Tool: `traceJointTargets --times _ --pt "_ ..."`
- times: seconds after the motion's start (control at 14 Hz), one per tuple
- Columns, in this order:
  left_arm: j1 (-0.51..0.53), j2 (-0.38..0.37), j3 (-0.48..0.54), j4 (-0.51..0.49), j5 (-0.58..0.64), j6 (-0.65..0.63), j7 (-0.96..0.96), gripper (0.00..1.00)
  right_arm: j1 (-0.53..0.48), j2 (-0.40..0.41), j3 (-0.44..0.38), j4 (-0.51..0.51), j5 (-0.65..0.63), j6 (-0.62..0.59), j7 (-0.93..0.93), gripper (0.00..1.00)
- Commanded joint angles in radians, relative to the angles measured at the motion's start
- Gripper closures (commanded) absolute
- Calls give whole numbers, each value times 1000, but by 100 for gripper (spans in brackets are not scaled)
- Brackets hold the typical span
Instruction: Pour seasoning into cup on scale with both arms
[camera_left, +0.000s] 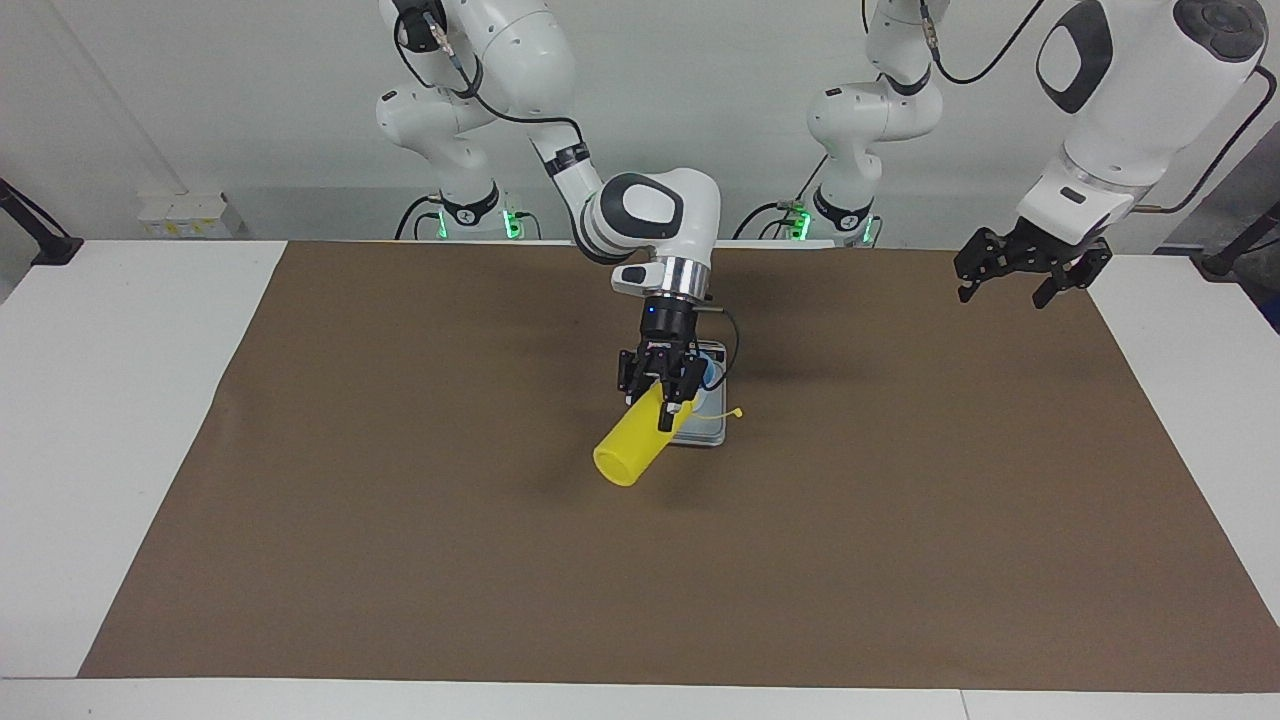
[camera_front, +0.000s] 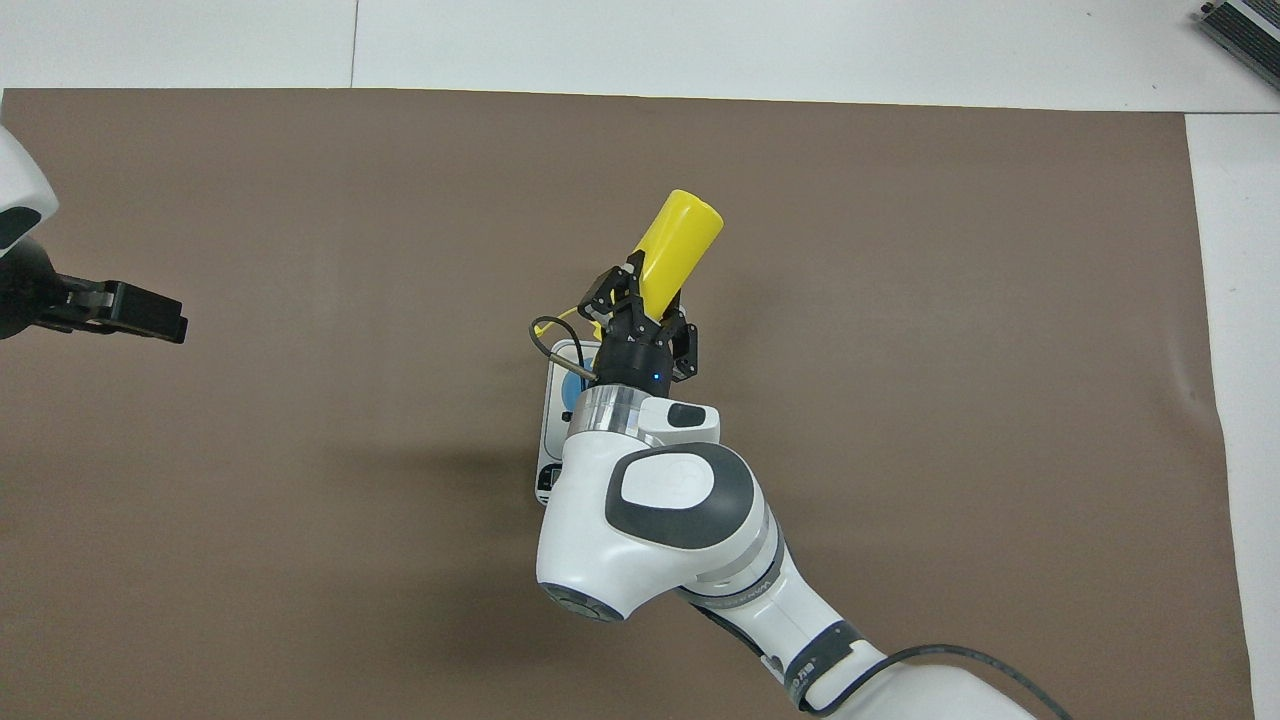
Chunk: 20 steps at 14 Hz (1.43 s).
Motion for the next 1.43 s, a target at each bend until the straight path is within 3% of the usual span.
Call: traceJointTargets --times 0.0,0.21,0.86,1.21,1.36 --pt "13 1 -8 1 1 0 17 0 4 -25 -3 -40 -96 -15 34 100" --pt "13 1 -8 -2 1 2 15 0 5 -28 -1 -51 -141 -29 63 100" --pt "13 0 -8 -7 1 3 15 0 11 -34 2 -34 -115 -20 66 100" --pt "13 0 -8 -7 1 6 15 0 4 -124 2 -34 186 35 40 100" --pt "13 0 -8 -7 1 6 15 0 -15 -141 2 -21 364 82 -15 100"
